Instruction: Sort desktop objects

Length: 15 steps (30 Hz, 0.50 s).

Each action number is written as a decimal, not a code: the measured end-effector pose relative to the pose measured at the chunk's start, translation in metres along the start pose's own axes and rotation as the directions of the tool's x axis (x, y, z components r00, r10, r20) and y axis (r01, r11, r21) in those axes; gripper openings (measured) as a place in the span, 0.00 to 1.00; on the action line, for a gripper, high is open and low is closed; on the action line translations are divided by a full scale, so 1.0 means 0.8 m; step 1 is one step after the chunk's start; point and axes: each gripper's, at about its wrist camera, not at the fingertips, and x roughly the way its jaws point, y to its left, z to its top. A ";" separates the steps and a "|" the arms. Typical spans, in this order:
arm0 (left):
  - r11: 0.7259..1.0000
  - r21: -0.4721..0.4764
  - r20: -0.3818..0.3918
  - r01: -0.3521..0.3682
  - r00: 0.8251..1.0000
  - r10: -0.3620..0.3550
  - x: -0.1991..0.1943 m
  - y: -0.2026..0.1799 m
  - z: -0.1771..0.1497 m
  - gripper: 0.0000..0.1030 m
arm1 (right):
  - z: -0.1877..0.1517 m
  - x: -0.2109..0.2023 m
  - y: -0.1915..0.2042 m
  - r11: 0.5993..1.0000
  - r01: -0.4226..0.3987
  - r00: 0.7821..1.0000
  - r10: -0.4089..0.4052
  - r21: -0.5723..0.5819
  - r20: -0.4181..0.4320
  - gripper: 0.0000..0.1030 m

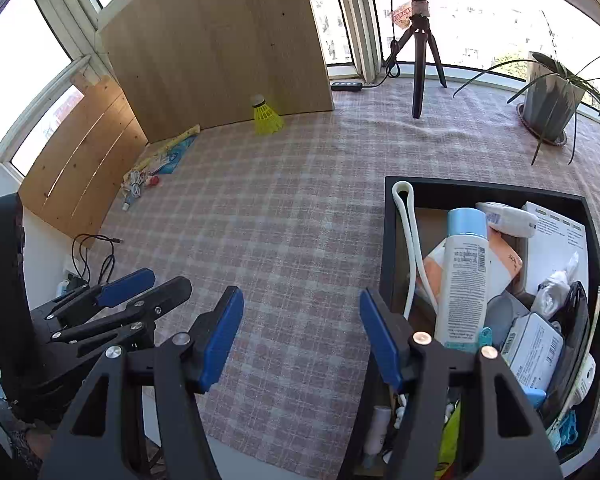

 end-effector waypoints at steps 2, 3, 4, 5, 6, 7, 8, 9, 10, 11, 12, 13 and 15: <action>1.000 -0.012 0.002 -0.002 1.000 0.002 0.000 0.014 0.002 0.51 | 0.002 0.005 0.012 1.000 -0.003 1.000 0.003 -0.010 -0.005 0.58; 1.000 -0.015 0.001 -0.002 1.000 0.002 0.000 0.021 0.003 0.51 | 0.002 0.008 0.018 1.000 -0.003 1.000 0.003 -0.014 -0.007 0.58; 1.000 -0.016 -0.002 -0.004 1.000 0.004 0.001 0.027 0.005 0.51 | 0.003 0.010 0.024 1.000 -0.005 1.000 0.004 -0.016 -0.007 0.58; 1.000 -0.018 -0.007 -0.006 1.000 0.006 0.001 0.034 0.007 0.51 | 0.003 0.012 0.030 1.000 -0.007 1.000 0.007 -0.017 -0.007 0.58; 1.000 -0.021 -0.005 -0.005 1.000 0.005 0.000 0.042 0.009 0.51 | 0.002 0.014 0.036 1.000 -0.008 1.000 0.008 -0.015 -0.005 0.58; 1.000 -0.024 0.004 -0.006 1.000 0.006 -0.003 0.049 0.011 0.51 | 0.002 0.016 0.042 1.000 -0.005 1.000 0.005 -0.008 -0.004 0.58; 1.000 -0.026 0.012 -0.012 1.000 0.013 -0.005 0.056 0.013 0.51 | 0.002 0.019 0.046 1.000 -0.003 1.000 0.003 -0.001 -0.007 0.58; 0.999 -0.026 0.018 -0.019 1.000 0.020 -0.006 0.064 0.014 0.52 | 0.002 0.021 0.052 1.000 -0.006 1.000 0.006 0.003 -0.009 0.58; 0.999 -0.024 0.022 -0.025 0.999 0.026 -0.007 0.071 0.016 0.54 | 0.003 0.023 0.058 1.000 -0.006 1.000 0.006 0.003 -0.007 0.58; 0.999 -0.022 0.028 -0.030 0.999 0.031 -0.008 0.078 0.018 0.56 | 0.003 0.025 0.065 1.000 0.002 1.000 -0.002 0.002 -0.004 0.58; 0.999 -0.022 0.036 -0.041 0.998 0.042 -0.010 0.085 0.019 0.57 | 0.004 0.026 0.072 1.000 0.011 1.000 -0.011 0.002 0.001 0.58; 0.998 -0.019 0.045 -0.055 0.997 0.056 -0.012 0.092 0.021 0.58 | 0.004 0.027 0.078 1.000 0.015 1.000 -0.015 0.002 0.006 0.58; 0.998 -0.012 0.058 -0.067 0.996 0.067 -0.015 0.106 0.023 0.59 | 0.005 0.028 0.092 1.000 0.021 1.000 -0.021 -0.002 0.014 0.58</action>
